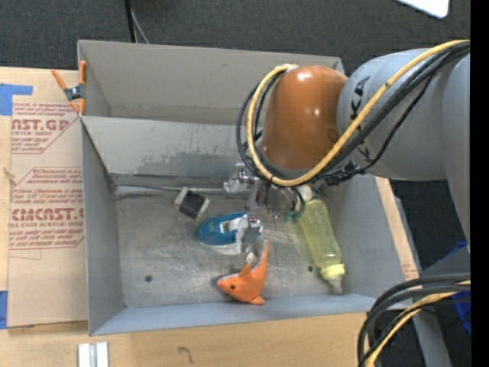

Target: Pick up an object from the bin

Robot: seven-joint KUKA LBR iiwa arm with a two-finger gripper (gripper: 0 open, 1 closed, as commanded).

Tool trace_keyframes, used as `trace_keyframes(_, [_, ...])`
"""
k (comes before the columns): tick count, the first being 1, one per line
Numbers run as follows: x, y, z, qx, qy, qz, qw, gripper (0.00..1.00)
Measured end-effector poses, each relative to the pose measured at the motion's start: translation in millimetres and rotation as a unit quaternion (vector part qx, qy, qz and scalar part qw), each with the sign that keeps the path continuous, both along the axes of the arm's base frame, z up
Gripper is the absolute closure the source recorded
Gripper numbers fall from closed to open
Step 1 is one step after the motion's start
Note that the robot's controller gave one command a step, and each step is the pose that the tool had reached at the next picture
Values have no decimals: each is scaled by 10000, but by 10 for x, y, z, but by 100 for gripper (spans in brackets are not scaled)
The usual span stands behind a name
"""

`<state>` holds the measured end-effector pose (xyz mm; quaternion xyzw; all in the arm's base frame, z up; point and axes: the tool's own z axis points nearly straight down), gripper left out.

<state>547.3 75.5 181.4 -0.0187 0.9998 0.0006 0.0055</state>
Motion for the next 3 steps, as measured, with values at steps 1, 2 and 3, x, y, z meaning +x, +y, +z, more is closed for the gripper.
trace_keyframes(1, [-42,24,-548,1,28,-128,9999,0])
trace_keyframes(2, [292,-73,-1064,25,108,-839,9964,100])
trace_keyframes(3, [292,-73,-1064,25,108,-838,9964,100])
